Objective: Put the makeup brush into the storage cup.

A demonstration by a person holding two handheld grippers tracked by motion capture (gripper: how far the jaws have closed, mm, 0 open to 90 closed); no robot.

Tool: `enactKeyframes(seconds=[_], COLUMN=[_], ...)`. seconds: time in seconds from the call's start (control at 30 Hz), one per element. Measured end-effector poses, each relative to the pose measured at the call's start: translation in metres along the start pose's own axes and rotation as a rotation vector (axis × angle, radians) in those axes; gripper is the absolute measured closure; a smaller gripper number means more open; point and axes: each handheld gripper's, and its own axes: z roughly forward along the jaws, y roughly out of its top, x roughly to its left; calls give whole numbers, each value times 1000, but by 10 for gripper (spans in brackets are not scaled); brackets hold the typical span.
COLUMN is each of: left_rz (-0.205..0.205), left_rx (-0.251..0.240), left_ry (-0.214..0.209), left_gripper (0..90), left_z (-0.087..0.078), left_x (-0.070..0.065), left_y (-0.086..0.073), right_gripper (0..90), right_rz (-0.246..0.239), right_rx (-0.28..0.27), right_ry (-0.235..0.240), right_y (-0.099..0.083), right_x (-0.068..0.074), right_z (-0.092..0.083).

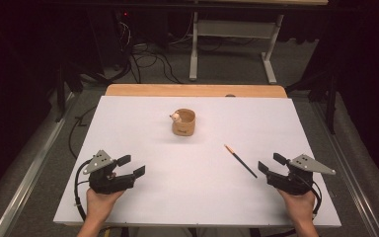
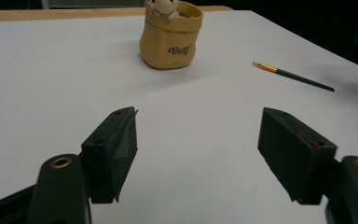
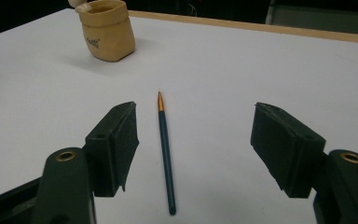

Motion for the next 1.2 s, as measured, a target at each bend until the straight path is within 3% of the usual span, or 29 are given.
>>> enactKeyframes(seconds=[1.2], left_rz=[0], left_rx=[9], left_ry=[-3], left_gripper=[288], left_z=[2], left_x=[-1], left_y=[0], right_gripper=[349], right_rz=[-48], right_rx=[-29], right_ry=[69], right_y=[28], right_x=[25], right_z=[31])
